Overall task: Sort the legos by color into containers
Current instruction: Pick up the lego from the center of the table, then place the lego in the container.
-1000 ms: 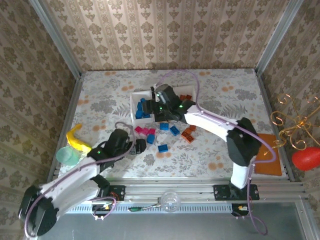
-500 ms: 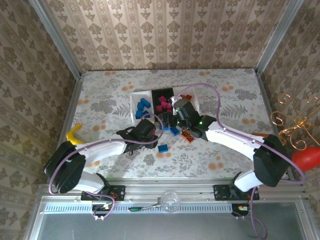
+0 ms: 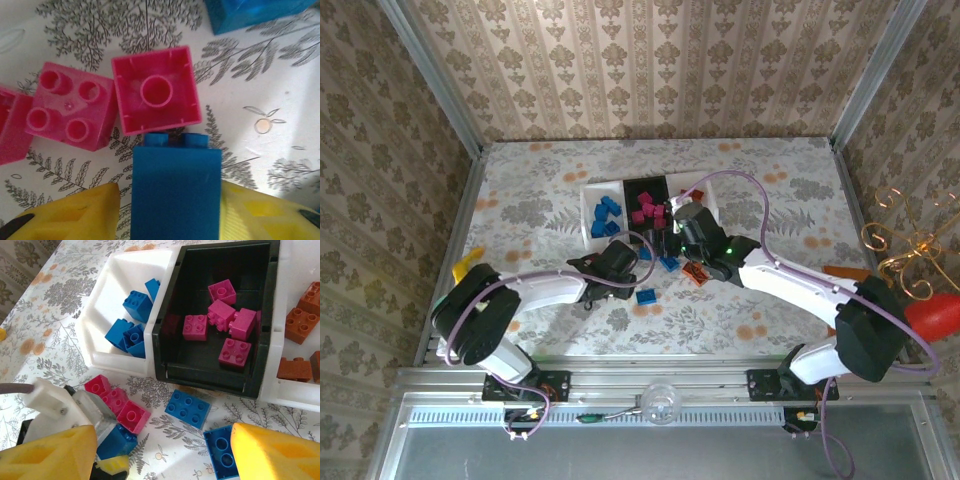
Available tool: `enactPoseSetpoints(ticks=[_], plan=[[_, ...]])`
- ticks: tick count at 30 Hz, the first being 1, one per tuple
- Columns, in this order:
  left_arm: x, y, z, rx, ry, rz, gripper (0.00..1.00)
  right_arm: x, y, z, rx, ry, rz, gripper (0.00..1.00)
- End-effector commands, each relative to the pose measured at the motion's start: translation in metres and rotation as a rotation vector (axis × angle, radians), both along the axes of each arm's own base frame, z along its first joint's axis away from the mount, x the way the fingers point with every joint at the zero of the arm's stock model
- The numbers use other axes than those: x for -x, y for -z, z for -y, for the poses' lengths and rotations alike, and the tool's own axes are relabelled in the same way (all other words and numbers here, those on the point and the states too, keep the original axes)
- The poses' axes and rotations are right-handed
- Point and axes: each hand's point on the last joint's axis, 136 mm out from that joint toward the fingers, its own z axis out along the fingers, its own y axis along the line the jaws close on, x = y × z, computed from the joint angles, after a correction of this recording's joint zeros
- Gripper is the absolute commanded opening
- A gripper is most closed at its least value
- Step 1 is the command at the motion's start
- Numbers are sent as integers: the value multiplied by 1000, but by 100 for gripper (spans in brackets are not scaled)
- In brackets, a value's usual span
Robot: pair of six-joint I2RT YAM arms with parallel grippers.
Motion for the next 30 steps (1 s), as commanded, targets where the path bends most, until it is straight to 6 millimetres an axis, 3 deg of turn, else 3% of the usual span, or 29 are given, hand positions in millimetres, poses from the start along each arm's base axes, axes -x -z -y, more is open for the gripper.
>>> enactPoseSetpoints(ticks=[1,6,10,16,19,22,30], plan=[[-9,-4,6,8,0,21,47,-2,-18,13,-25,47,46,73],[-11,-6,14,38,18,38,36,-1,-18,15,-26,52,45,73],[-8,-20,18,71,33,58,28,0,-15,18,-25,58,38,73],[-11,-84,13,196,2,147,28,6,-9,25,-25,66,24,73],[-32,-115,-1,223,-52,196,28,9,-4,26,-29,64,10,73],[-60,-130,-12,241,-104,208,28,13,3,27,-24,63,-11,73],[-142,-130,-21,267,-204,214,27,21,17,34,1,68,-49,73]])
